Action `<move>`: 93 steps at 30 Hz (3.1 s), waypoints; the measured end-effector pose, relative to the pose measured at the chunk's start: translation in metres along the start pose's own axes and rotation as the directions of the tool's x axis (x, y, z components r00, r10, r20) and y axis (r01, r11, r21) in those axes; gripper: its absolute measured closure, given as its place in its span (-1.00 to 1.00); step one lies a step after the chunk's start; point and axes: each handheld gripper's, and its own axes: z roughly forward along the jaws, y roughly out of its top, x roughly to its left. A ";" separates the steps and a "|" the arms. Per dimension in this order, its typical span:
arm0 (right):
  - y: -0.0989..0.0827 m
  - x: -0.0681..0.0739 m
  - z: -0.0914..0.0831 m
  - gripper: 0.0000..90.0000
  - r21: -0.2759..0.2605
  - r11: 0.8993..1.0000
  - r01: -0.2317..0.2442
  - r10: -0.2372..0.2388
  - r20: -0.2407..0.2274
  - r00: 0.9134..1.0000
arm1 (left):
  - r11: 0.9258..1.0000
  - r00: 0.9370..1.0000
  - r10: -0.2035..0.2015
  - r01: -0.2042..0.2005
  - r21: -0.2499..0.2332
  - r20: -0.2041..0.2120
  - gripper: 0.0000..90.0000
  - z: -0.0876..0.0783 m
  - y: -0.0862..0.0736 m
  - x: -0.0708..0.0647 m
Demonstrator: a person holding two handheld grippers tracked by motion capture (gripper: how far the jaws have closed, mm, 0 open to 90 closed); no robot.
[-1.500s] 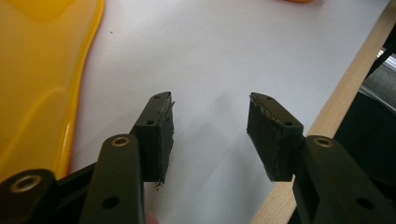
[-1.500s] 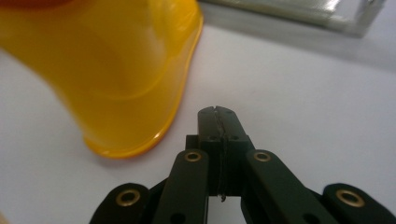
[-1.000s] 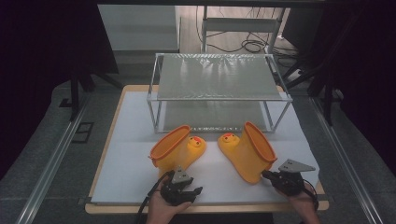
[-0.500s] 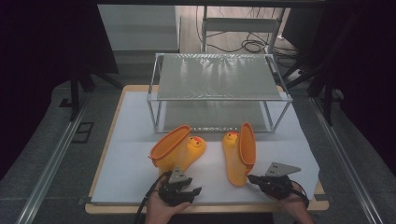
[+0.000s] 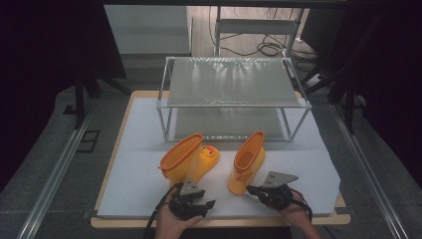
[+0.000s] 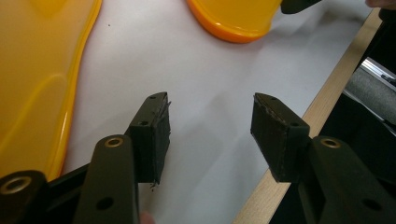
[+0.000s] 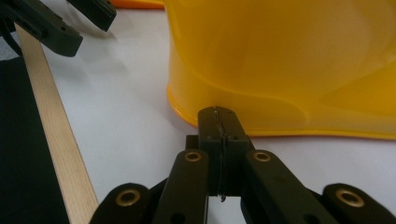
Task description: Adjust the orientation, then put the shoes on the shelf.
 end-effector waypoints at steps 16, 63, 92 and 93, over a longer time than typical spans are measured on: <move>-0.039 -0.043 -0.056 0.50 -0.123 0.974 -0.191 0.211 0.178 0.961 | 1.000 1.000 0.002 -0.002 0.007 0.008 0.04 0.002 0.002 -0.004; -0.060 -0.066 -0.068 0.07 -0.163 0.934 -0.319 0.352 0.251 0.902 | 0.986 0.980 0.021 -0.053 0.158 0.198 -0.01 -0.036 0.068 -0.033; -0.060 -0.066 -0.068 0.07 -0.163 0.933 -0.322 0.354 0.249 0.901 | 0.973 0.960 0.025 -0.088 0.215 0.280 0.08 -0.080 0.180 -0.028; -0.060 -0.066 -0.068 0.07 -0.163 0.933 -0.322 0.354 0.249 0.901 | 0.971 0.961 0.025 -0.089 0.221 0.275 0.08 -0.079 0.185 -0.028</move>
